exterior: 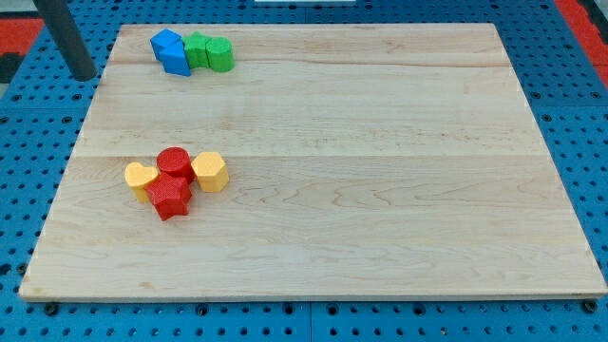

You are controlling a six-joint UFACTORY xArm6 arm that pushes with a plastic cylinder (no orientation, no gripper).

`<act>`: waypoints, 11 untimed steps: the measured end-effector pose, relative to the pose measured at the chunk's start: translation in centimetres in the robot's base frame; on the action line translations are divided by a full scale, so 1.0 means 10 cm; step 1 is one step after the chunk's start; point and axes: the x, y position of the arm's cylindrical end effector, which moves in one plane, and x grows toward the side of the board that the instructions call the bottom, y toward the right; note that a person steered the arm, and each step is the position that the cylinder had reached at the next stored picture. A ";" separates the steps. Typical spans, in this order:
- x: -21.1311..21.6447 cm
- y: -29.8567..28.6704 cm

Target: Move the group of blocks towards the center

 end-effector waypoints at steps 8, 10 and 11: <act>-0.65 0.82; -0.53 1.59; -0.49 1.93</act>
